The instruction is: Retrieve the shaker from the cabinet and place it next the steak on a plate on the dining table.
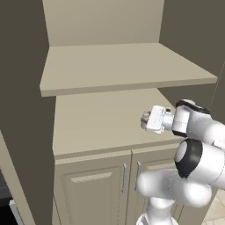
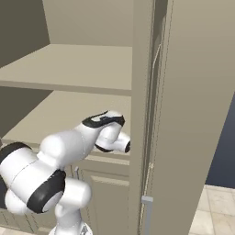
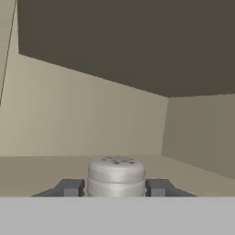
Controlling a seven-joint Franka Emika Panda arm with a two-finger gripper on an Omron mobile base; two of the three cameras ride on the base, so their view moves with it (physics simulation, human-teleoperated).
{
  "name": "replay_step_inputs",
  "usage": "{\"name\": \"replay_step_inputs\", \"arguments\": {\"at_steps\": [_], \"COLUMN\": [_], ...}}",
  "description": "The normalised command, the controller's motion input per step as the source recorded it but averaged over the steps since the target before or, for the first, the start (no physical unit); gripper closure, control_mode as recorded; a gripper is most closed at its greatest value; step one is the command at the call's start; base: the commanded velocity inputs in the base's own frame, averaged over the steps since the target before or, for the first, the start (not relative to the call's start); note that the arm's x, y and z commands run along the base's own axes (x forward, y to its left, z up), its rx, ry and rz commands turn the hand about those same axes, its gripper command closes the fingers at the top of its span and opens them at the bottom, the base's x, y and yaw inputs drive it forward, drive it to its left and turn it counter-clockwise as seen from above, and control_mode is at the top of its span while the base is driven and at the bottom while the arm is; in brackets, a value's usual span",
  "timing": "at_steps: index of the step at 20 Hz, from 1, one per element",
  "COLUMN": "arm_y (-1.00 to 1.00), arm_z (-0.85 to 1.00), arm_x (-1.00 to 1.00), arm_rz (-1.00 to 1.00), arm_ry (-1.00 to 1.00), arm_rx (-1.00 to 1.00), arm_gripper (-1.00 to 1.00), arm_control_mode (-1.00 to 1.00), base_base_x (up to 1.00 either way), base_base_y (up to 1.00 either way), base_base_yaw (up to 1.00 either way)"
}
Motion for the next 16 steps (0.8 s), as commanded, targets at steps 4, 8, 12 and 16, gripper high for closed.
{"name": "replay_step_inputs", "arguments": {"at_steps": [4,8,12,16], "arm_y": [0.00,0.00,0.00,0.00], "arm_z": [0.95,0.55,0.40,0.59], "arm_x": [-0.79,-0.50,-0.44,-0.58], "arm_rz": [0.00,-0.01,-0.01,0.00], "arm_ry": [-0.11,0.01,0.05,0.06], "arm_rx": [0.00,0.00,0.00,0.00], "arm_gripper": [1.00,1.00,1.00,1.00], "arm_control_mode": [-1.00,-1.00,-1.00,-1.00], "base_base_x": [0.00,0.00,0.00,0.00], "base_base_y": [0.00,0.00,0.00,0.00], "base_base_yaw": [0.00,0.00,0.00,0.00]}}
